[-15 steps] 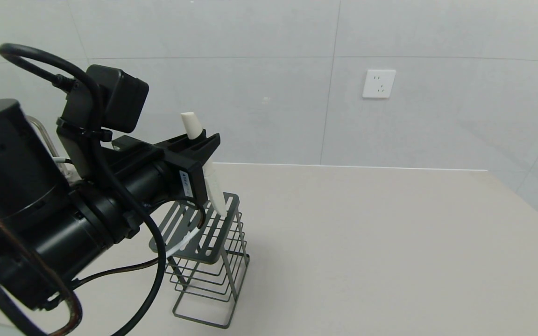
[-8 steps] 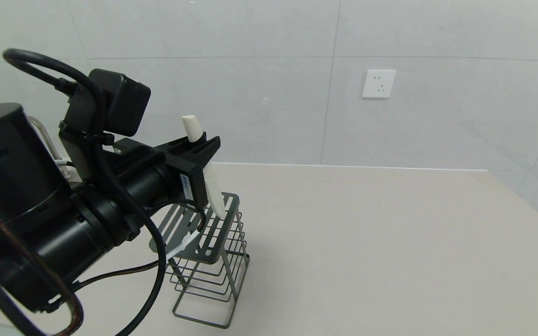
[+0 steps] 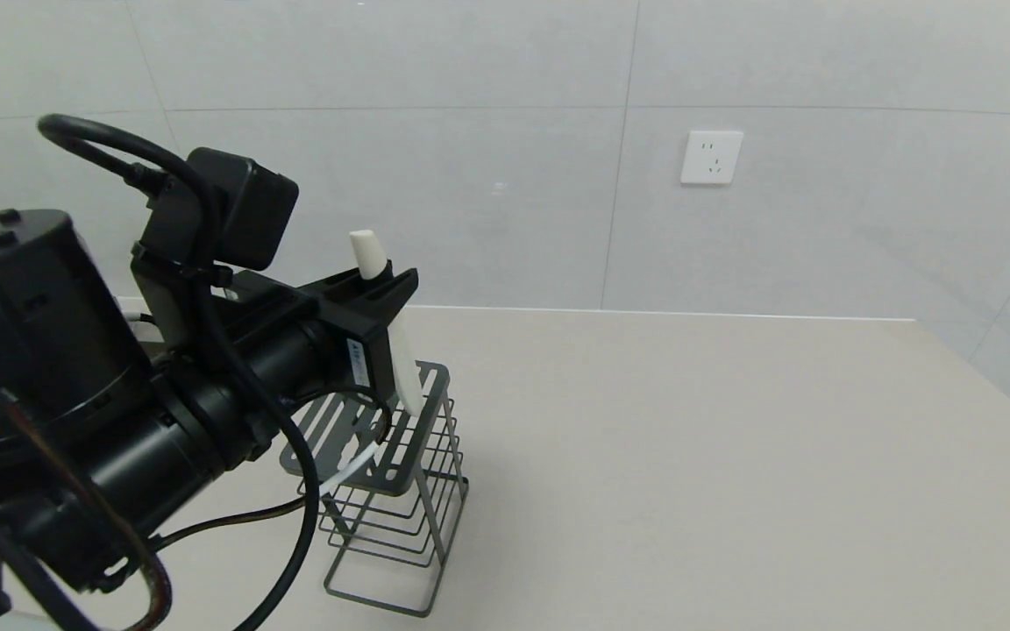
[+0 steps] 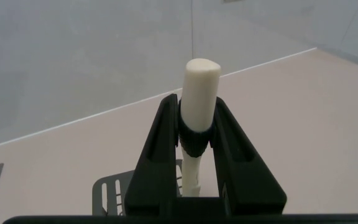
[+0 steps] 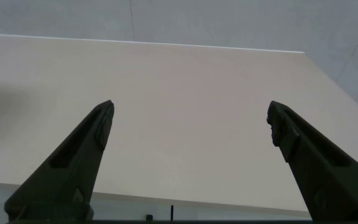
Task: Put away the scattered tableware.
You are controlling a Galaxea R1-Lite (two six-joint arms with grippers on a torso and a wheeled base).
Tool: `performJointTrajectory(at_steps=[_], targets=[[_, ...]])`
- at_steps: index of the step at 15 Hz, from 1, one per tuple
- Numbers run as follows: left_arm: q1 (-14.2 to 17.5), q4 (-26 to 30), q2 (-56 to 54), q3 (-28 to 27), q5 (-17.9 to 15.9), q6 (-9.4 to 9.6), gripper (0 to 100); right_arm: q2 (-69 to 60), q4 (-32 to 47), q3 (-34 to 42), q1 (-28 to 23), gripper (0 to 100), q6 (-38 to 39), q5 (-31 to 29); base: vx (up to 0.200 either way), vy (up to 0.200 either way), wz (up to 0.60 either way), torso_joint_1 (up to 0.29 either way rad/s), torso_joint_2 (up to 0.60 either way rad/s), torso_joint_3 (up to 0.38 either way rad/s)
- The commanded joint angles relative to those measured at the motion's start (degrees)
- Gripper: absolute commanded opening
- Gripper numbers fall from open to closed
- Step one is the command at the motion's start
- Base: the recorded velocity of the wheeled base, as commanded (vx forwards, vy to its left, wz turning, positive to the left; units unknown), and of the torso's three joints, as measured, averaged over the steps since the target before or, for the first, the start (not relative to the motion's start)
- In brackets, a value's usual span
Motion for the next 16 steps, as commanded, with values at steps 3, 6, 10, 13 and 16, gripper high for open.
performJointTrajectory(at_steps=[3, 6, 10, 13, 16], targets=[[0.0, 0.0, 0.7, 2.0, 0.0, 0.0, 0, 0.1, 0.0, 0.1, 0.0, 100, 0.0, 0.0, 0.0, 0.0, 0.0, 0.0, 0.0, 0.0], [0.0, 0.0, 2.6, 2.0, 0.0, 0.0, 0, 0.1, 0.0, 0.0, 0.0, 100, -0.1, 0.0, 0.0, 0.0, 0.0, 0.0, 0.0, 0.0], [0.1, -0.1, 4.8, 1.9, -0.1, 0.0, 0, 0.1, 0.0, 0.0, -0.1, 100, -0.1, 0.0, 0.0, 0.0, 0.0, 0.0, 0.0, 0.0], [0.4, -0.1, 5.6, 2.0, -0.3, -0.09, 0, 0.1, 0.0, 0.0, 0.0, 100, -0.1, 0.0, 0.0, 0.0, 0.0, 0.0, 0.0, 0.0], [1.1, 0.0, 6.2, 2.2, -0.6, -0.18, 0, 0.1, 0.0, 0.0, 0.0, 100, 0.0, 0.0, 0.0, 0.0, 0.0, 0.0, 0.0, 0.0]])
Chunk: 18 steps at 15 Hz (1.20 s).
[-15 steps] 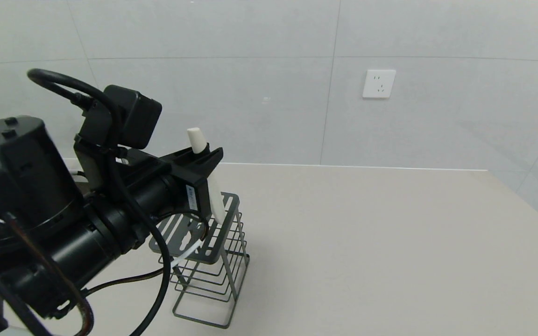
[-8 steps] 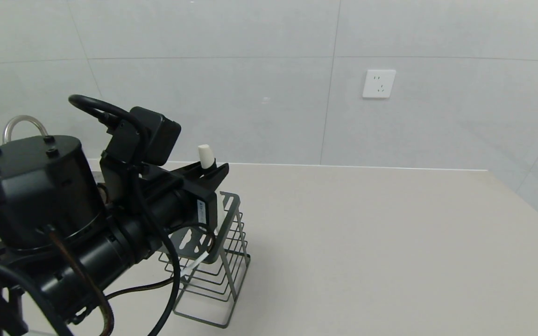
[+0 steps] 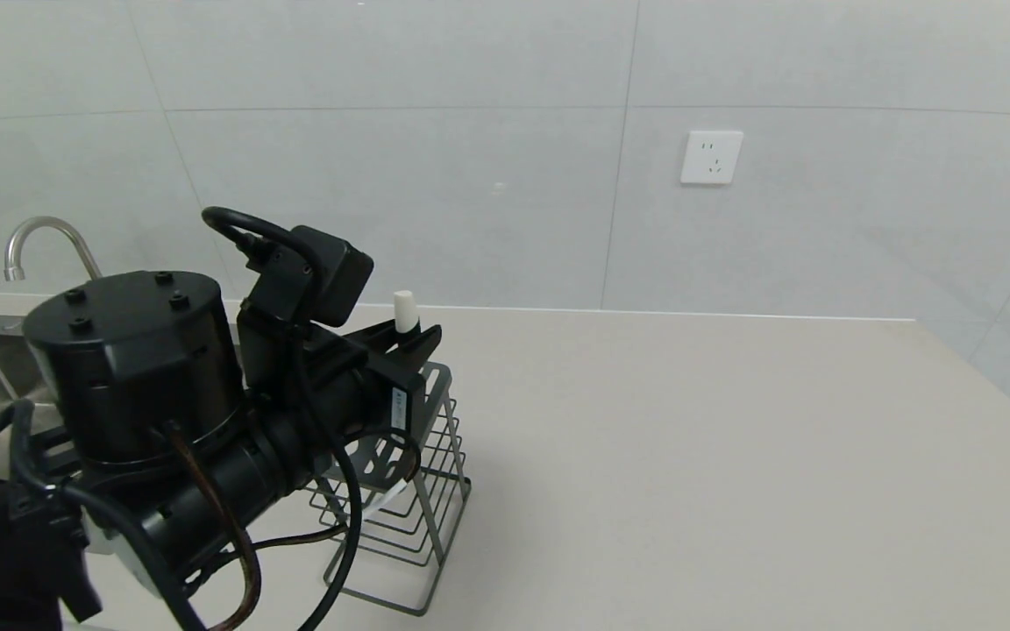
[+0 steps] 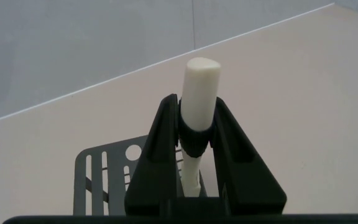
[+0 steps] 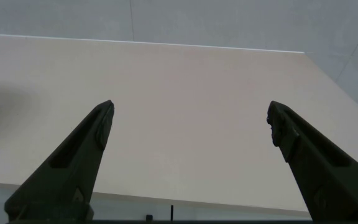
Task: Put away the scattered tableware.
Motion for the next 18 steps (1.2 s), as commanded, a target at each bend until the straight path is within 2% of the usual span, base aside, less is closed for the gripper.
performJointTrajectory(at_steps=[1, 4, 9, 10, 13, 14, 15, 16, 17, 18], targets=[[0.7, 0.0, 0.6, 0.4, -0.1, 0.04, 0, 0.1, 0.0, 0.0, 0.0, 100, -0.1, 0.0, 0.0, 0.0, 0.0, 0.0, 0.0, 0.0], [1.4, -0.9, 1.0, 2.5, -1.4, -0.13, 0, 0.1, 0.0, 0.0, 0.0, 100, -0.1, 0.0, 0.0, 0.0, 0.0, 0.0, 0.0, 0.0], [2.1, -1.1, 1.1, 3.3, -1.7, -0.13, 0, 0.1, 0.0, 0.0, 0.0, 100, 0.0, 0.0, 0.0, 0.0, 0.0, 0.0, 0.0, 0.0], [2.4, -1.3, 1.2, 3.3, -1.7, -0.13, 100, 0.1, 0.0, 0.0, 0.0, 100, -0.1, 0.0, 0.0, 0.0, 0.0, 0.0, 0.0, 0.0], [3.2, -1.5, 0.5, 3.2, -2.2, 0.57, 100, 0.1, 0.0, 0.0, 0.0, 100, 0.0, 0.0, 0.0, 0.0, 0.0, 0.0, 0.0, 0.0], [3.2, -2.0, -0.4, 2.8, -4.6, 1.19, 100, 0.1, 0.0, 0.0, -0.1, 100, 0.0, 0.0, 0.0, 0.0, 0.0, 0.0, 0.0, 0.0], [3.3, -2.7, -1.5, 2.2, -8.6, 3.3, 100, 0.1, 0.0, 0.0, 0.0, 100, 0.0, 0.0, 0.0, 0.0, 0.0, 0.0, 0.0, 0.0], [4.3, -4.2, -2.6, 2.0, -14.3, 7.07, 100, 0.1, 0.0, 0.0, -0.1, 100, 0.0, 0.0, 0.0, 0.0, 0.0, 0.0, 0.0, 0.0], [6.0, -5.5, -3.3, 2.0, -18.7, 9.71, 100, 0.1, 0.0, 0.0, 0.0, 100, 0.0, 0.0, 0.0, 0.0, 0.0, 0.0, 0.0, 0.0], [8.8, -7.3, -4.5, 2.1, -28.5, 13.49, 100, 0.1, 0.0, 0.0, -0.1, 100, 0.0, -0.1, 0.0, 0.0, 0.0, 0.0, 0.0, 0.0]])
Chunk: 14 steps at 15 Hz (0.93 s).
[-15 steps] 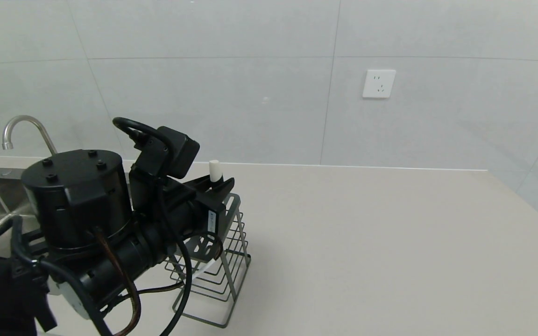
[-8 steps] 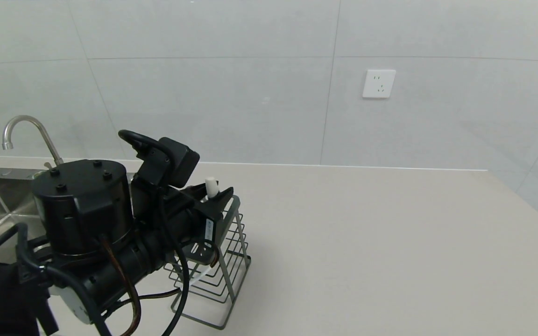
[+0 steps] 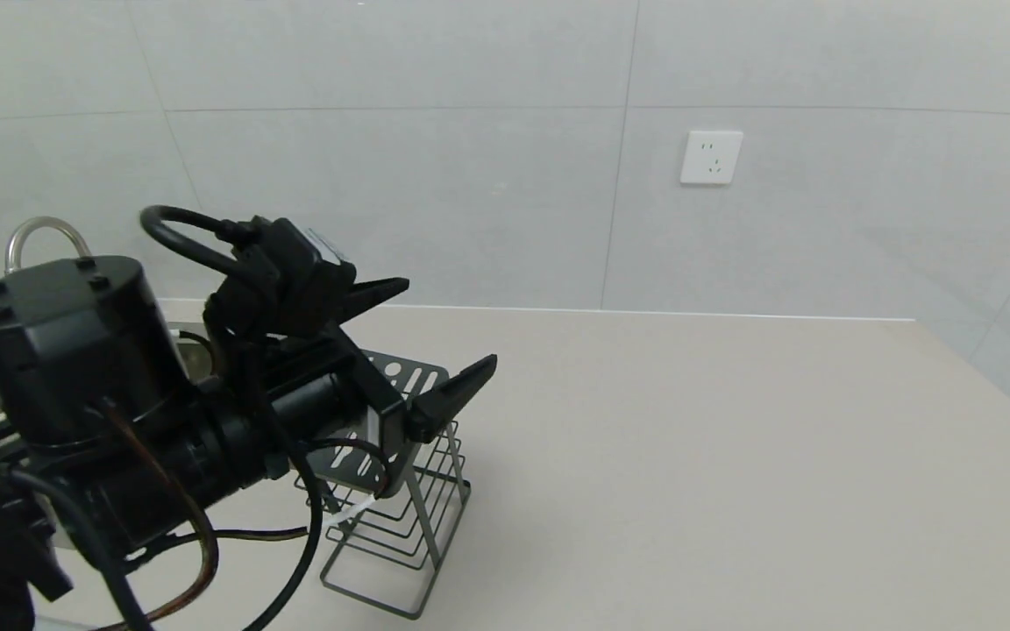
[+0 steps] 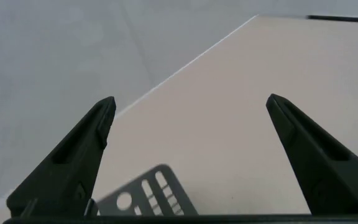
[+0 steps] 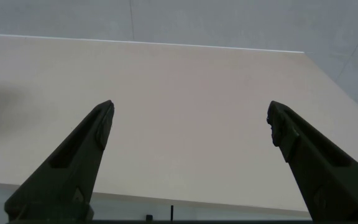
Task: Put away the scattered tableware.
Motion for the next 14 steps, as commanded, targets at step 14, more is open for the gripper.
performJointTrajectory(at_steps=[14], targets=[[26.3, 5.3, -53.3, 22.2, -22.0, -7.53, 100, 0.2, 0.0, 0.0, 0.0, 100, 0.1, 0.0, 0.0, 0.0, 0.0, 0.0, 0.0, 0.0]])
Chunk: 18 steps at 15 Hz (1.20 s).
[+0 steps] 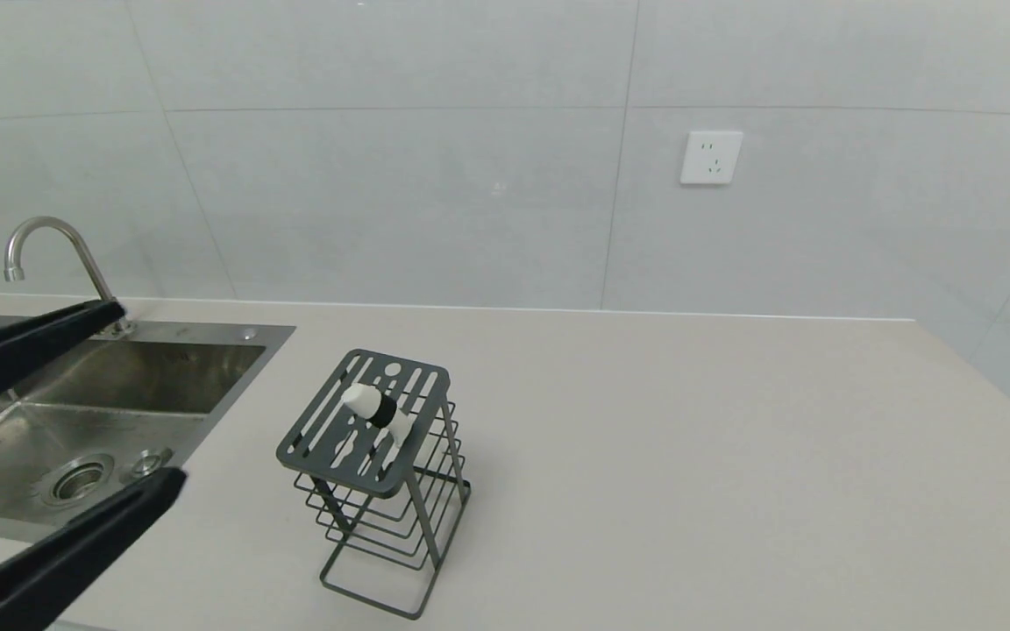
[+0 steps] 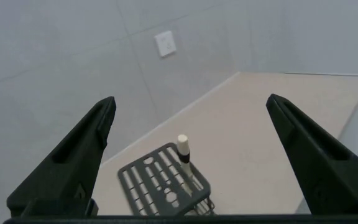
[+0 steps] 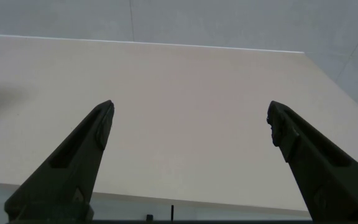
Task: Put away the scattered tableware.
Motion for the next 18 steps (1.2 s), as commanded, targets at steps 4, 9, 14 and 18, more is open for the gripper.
performJointTrajectory(at_steps=[4, 9, 14, 18], targets=[[13.5, 22.4, -37.7, 4.0, 5.2, -9.5, 100, 0.0, 0.0, 0.0, 0.0, 100, 0.0, 0.0, 0.0, 0.0, 0.0, 0.0, 0.0, 0.0], [15.7, 31.6, -43.5, 9.0, 17.2, -8.71, 100, 0.0, 0.0, 0.0, 0.0, 100, 0.0, 0.0, 0.0, 0.0, 0.0, 0.0, 0.0, 0.0], [20.2, 48.0, -48.8, 14.4, 32.1, -8.71, 100, 0.0, 0.2, 0.0, -0.1, 100, 1.4, -0.6, 0.0, 0.0, 0.0, 0.0, 0.0, 0.0], [20.2, 50.0, -48.8, 13.7, 27.0, -8.45, 100, 0.0, 0.1, 0.0, -0.2, 100, 3.5, -4.0, 0.0, 0.0, 0.0, 0.0, 0.0, 0.0]])
